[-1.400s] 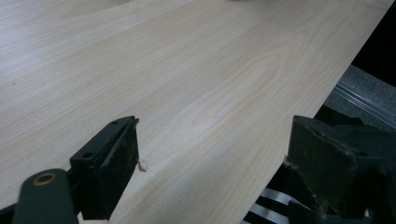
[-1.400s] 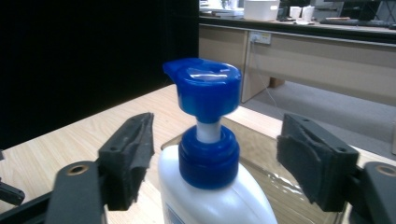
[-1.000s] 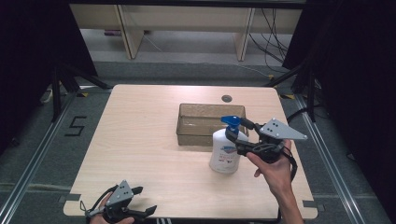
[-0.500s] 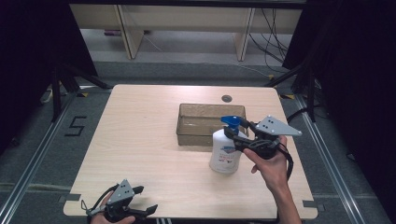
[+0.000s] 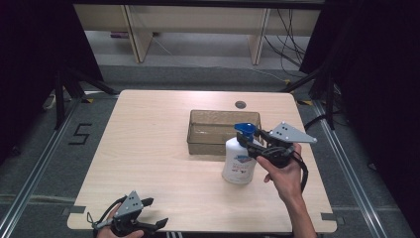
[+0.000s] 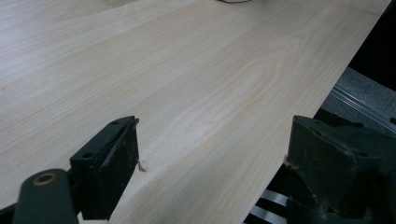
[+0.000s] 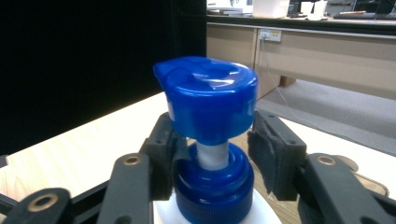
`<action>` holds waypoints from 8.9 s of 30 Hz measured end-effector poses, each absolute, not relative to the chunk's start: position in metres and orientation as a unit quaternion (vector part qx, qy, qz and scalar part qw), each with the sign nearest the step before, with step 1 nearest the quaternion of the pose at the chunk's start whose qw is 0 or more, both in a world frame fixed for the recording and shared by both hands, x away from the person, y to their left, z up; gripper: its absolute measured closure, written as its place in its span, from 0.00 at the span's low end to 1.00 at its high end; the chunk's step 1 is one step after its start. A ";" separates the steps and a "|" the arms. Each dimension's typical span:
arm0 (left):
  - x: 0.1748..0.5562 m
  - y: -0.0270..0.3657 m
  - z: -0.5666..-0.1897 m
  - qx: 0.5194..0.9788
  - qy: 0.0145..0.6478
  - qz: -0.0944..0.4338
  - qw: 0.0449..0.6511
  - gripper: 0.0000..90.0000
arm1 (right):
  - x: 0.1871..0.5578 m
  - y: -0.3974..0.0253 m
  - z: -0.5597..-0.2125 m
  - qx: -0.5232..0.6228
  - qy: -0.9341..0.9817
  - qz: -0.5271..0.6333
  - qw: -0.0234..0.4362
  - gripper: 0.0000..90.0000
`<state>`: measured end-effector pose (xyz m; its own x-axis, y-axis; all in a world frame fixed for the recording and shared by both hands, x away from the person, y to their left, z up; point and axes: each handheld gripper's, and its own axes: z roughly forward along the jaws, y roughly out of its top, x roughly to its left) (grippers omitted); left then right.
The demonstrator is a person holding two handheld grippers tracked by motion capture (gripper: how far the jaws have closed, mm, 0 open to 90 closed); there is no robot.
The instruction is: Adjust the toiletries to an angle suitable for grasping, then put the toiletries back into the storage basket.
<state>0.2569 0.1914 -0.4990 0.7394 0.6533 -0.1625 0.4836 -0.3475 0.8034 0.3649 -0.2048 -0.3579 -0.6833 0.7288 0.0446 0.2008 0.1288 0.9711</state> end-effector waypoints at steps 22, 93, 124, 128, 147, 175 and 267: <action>0.255 0.192 -0.499 0.814 0.353 0.097 0.451 0.18 | 0.366 -0.198 -0.349 0.313 0.706 0.577 0.265 0.69; 0.256 0.193 -0.501 0.806 0.358 0.098 0.461 0.18 | 0.417 -0.218 -0.260 0.333 0.654 0.621 0.275 0.69; 0.256 0.194 -0.501 0.810 0.355 0.096 0.458 0.18 | 0.468 -0.220 -0.276 0.366 0.649 0.605 0.280 0.69; 0.256 0.194 -0.501 0.807 0.355 0.095 0.463 0.18 | 0.472 -0.219 -0.279 0.366 0.649 0.605 0.280 0.69; 0.256 0.194 -0.501 0.806 0.356 0.095 0.463 0.18 | 0.475 -0.223 -0.293 0.369 0.654 0.599 0.278 0.69; 0.256 0.195 -0.501 0.807 0.357 0.095 0.460 0.18 | 0.478 -0.229 -0.309 0.383 0.655 0.591 0.272 0.69; 0.258 0.200 -0.499 0.812 0.357 0.110 0.448 0.18 | 0.445 -0.246 -0.359 0.416 0.652 0.589 0.233 0.30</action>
<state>0.2579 0.1999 -0.4995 0.7206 0.6789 -0.1409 0.4818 -0.3441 0.8059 0.4446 -0.2464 -0.3587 -0.5460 0.8170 0.1857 0.2677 -0.0399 0.9627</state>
